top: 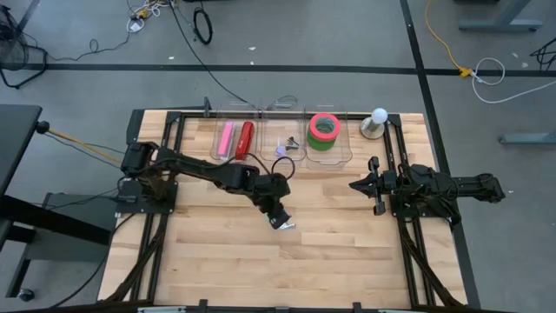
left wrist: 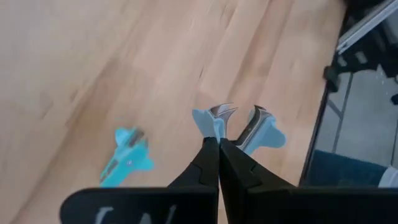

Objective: Pick and place Stapler, Stapler remover, tape
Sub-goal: Put the blue staple remover into the middle transparent bin

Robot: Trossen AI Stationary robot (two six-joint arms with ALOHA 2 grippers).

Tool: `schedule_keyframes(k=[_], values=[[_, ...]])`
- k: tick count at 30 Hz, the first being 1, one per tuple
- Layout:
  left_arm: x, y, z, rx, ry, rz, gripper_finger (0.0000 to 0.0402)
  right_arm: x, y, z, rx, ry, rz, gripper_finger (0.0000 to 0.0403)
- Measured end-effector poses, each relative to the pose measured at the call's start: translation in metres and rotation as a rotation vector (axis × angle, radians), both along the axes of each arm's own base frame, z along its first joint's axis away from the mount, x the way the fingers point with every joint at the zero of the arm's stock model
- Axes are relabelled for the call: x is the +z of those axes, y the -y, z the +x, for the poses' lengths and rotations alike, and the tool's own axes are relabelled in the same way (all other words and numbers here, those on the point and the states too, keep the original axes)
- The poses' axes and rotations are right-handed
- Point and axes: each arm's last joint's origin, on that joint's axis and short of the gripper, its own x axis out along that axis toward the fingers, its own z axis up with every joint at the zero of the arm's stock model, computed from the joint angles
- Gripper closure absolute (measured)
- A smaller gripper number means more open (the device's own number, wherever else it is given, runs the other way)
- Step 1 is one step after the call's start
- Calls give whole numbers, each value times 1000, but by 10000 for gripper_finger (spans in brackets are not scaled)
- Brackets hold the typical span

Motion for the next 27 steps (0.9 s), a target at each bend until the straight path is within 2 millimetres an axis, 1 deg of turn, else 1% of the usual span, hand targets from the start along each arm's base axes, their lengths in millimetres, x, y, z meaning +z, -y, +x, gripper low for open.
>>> schedule_keyframes(k=[6,12,17,27], values=[[27,-14,12,1,92,40,401,0,0,0,0,0,0,385],[44,-38,19,22,157,79,402,0,0,0,0,0,0,385],[51,-66,20,55,182,116,402,0,0,0,0,0,0,385],[50,-121,11,82,185,180,402,0,0,0,0,0,0,385]])
